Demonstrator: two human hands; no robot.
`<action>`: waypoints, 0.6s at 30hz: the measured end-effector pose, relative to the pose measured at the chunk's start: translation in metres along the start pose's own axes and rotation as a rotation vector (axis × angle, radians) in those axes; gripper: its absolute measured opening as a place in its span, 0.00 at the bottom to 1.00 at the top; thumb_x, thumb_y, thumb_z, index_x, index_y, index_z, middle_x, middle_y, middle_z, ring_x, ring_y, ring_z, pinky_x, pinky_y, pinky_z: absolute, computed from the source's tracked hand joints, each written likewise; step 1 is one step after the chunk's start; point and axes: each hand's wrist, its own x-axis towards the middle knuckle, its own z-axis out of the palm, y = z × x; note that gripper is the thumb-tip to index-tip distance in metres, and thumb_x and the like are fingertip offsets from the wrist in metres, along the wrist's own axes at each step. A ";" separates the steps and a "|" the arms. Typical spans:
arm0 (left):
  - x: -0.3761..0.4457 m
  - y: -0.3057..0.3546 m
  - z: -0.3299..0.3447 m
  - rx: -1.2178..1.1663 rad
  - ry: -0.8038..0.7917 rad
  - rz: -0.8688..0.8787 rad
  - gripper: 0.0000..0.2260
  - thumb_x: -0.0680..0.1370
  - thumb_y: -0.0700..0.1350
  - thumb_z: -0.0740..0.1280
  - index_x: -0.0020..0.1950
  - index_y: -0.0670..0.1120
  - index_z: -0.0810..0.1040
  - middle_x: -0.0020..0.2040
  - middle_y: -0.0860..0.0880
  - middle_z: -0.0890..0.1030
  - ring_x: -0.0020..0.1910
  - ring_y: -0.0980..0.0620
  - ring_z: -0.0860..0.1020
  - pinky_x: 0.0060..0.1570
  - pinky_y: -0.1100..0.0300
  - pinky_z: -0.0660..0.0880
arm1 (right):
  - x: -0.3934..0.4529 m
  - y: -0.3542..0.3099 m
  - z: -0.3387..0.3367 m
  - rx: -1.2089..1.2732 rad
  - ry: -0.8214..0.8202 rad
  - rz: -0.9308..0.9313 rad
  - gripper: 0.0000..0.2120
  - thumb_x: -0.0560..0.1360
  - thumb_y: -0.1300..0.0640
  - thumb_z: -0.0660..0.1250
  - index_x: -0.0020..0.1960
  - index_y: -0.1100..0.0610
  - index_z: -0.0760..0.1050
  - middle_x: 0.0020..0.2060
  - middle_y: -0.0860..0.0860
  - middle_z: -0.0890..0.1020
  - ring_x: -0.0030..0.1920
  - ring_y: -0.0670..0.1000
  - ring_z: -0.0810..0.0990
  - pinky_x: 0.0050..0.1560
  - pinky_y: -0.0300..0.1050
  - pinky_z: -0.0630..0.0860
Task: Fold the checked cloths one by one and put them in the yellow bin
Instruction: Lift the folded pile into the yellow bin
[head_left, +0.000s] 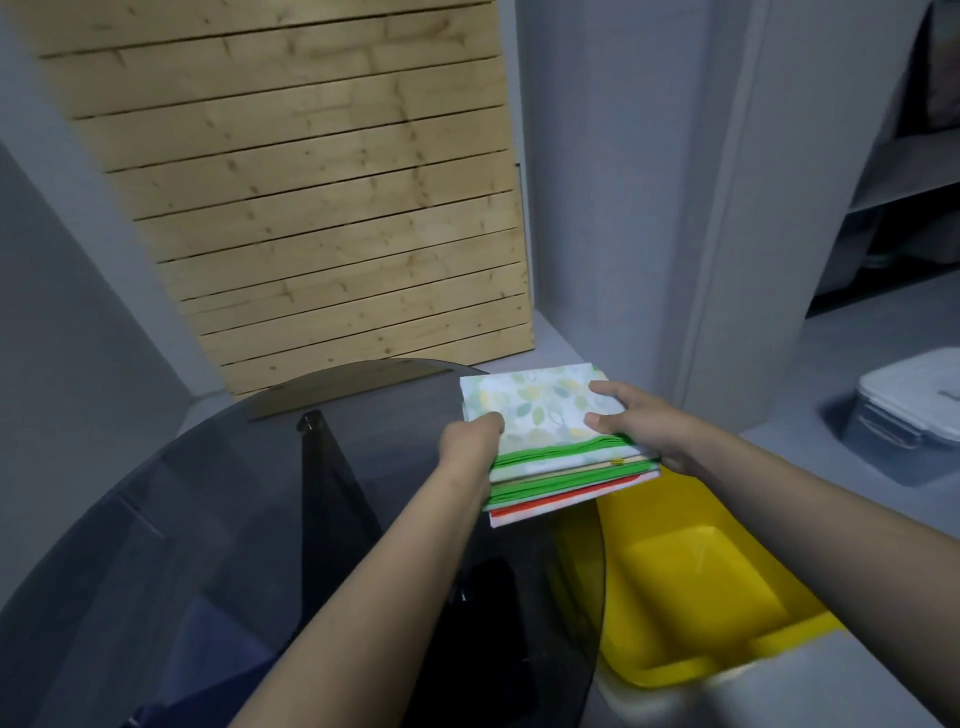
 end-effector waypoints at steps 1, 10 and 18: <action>-0.007 0.000 0.009 0.007 -0.022 -0.009 0.05 0.73 0.43 0.62 0.42 0.42 0.73 0.40 0.42 0.79 0.40 0.42 0.80 0.42 0.53 0.79 | -0.008 0.001 -0.010 0.018 0.015 -0.009 0.27 0.74 0.55 0.68 0.70 0.45 0.63 0.70 0.53 0.68 0.58 0.59 0.78 0.57 0.55 0.77; -0.054 -0.006 0.105 0.134 -0.152 0.181 0.23 0.78 0.50 0.57 0.70 0.44 0.61 0.62 0.42 0.74 0.53 0.42 0.77 0.52 0.50 0.76 | -0.070 0.018 -0.114 -0.073 0.182 -0.136 0.26 0.76 0.55 0.66 0.71 0.44 0.62 0.69 0.55 0.69 0.65 0.62 0.71 0.65 0.59 0.69; -0.042 -0.093 0.177 0.177 -0.166 0.325 0.31 0.82 0.46 0.56 0.76 0.55 0.38 0.68 0.45 0.73 0.57 0.47 0.76 0.43 0.64 0.71 | -0.050 0.109 -0.152 -0.184 0.105 -0.044 0.29 0.76 0.53 0.65 0.73 0.44 0.57 0.72 0.48 0.63 0.69 0.53 0.66 0.62 0.47 0.70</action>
